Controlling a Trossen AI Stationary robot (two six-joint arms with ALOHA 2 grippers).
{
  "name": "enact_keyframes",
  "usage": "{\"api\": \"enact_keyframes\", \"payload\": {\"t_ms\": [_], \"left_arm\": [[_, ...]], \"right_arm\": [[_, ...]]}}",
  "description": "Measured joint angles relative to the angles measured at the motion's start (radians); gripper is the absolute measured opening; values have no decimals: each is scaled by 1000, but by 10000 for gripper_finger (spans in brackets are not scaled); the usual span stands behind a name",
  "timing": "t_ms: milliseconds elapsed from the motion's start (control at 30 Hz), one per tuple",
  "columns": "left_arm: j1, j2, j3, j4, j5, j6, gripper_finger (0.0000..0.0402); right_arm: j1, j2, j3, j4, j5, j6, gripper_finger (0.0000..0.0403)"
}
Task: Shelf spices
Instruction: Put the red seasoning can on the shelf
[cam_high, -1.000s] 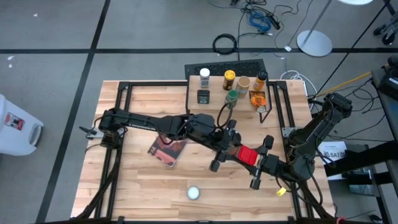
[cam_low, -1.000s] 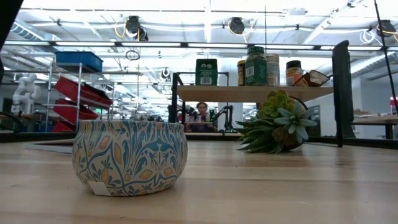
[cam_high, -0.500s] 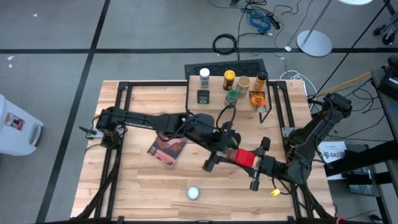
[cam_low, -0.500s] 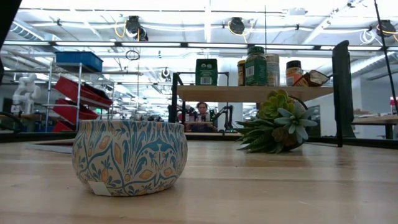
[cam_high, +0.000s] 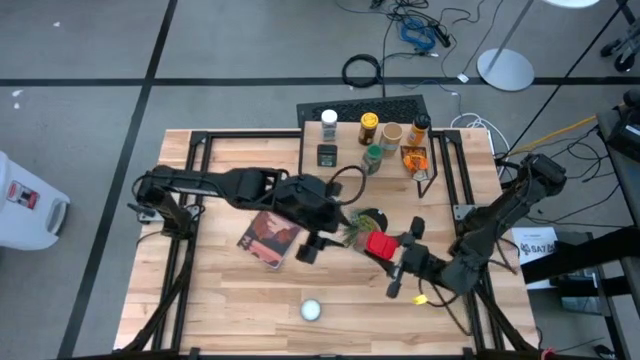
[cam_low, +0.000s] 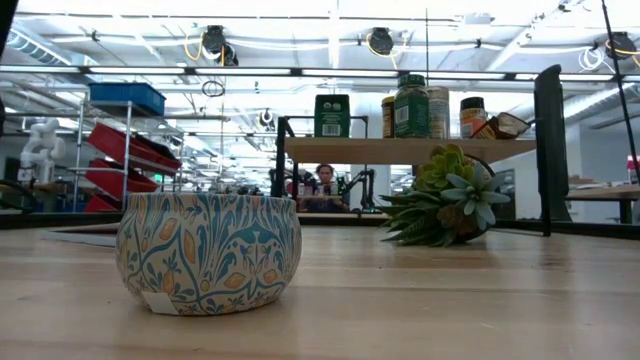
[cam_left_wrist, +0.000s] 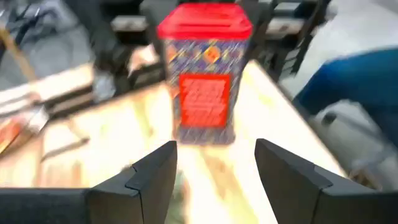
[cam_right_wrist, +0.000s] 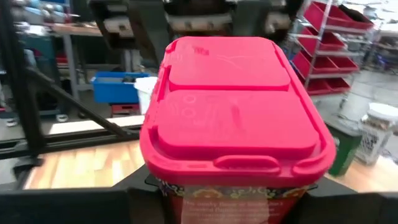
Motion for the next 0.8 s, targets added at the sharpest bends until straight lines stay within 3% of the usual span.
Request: {"api": "enact_keyframes", "payload": {"t_ms": [333, 500, 800], "left_arm": [[-9, -81, 1, -385, -244, -39, 214], [-7, -114, 1, -515, -264, -60, 195], [-27, -182, 2, -674, -269, -87, 191]], "right_arm": [[-188, 195, -1, 87, 27, 177, 151], [-264, 272, 13, 188, 99, 165, 151], [-399, 445, 237, 104, 129, 95, 151]]}}
